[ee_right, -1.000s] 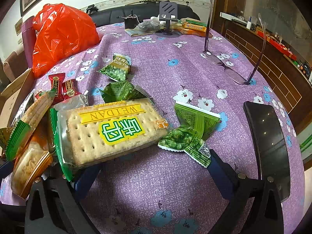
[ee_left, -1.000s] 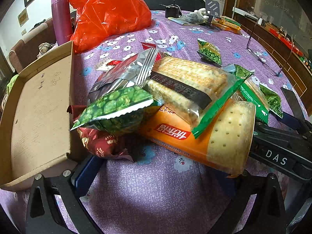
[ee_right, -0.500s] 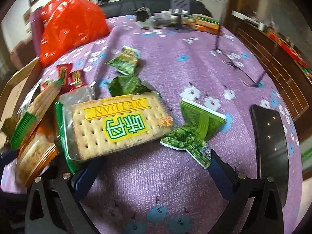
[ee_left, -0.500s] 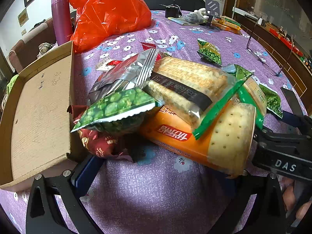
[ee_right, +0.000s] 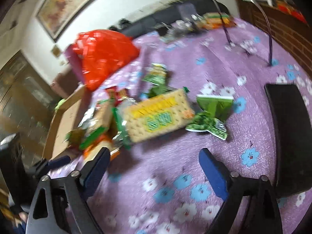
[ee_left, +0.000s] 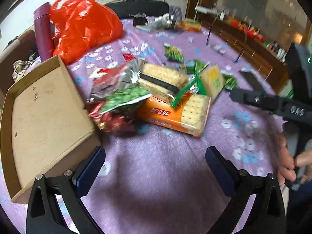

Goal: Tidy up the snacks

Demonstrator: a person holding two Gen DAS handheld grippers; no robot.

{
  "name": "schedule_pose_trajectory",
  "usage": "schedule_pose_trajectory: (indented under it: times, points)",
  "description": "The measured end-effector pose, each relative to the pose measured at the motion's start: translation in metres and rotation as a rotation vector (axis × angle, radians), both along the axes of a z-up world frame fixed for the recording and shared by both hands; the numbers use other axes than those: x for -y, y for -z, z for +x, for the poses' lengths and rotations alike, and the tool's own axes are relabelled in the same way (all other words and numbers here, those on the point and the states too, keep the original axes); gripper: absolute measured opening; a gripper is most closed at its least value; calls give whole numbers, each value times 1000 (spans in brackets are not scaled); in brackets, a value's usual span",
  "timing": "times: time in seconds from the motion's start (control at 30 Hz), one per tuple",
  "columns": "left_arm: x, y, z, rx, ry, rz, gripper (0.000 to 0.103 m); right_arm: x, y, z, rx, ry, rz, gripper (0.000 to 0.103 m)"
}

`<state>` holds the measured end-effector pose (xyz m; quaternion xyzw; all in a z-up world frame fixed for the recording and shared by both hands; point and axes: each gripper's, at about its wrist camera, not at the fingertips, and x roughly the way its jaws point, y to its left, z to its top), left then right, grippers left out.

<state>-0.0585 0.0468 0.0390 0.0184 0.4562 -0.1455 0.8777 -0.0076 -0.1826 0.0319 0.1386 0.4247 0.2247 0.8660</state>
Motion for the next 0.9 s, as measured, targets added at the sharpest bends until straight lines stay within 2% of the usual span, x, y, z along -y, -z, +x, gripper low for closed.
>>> schedule_pose_trajectory:
  times: [0.03, 0.07, 0.13, 0.23, 0.4, 0.53, 0.8, 0.83, 0.87, 0.9]
  points:
    - [-9, -3, -2, -2, -6, -24, 93, -1, -3, -1, 9, -12, 7, 84]
    - [-14, -4, -4, -8, -16, -39, 78, -2, -7, -2, 17, -17, 3, 83]
    - [-25, -4, 0, -45, -31, -69, 57, -8, -11, -1, 18, -46, -17, 75]
    - [-37, -3, 5, -67, -63, -95, 56, -18, -12, 0, -4, -89, -15, 75]
    - [-47, -12, 3, -35, -78, -98, 56, -54, -20, -1, 9, -224, -57, 75]
    - [-59, -14, 2, -33, -97, -120, 56, -85, -17, 5, 12, -296, -153, 75]
    - [-71, -14, 1, -31, -114, -127, 57, -149, 9, 21, 39, -402, -402, 75]
    - [-71, -15, 2, -34, -112, -127, 57, -156, 11, 21, 56, -410, -427, 73]
    - [-71, -15, 2, -34, -109, -127, 57, -162, 16, 21, 61, -411, -470, 59]
    - [-70, -16, 1, -33, -107, -124, 57, -163, 16, 19, 67, -405, -477, 58]
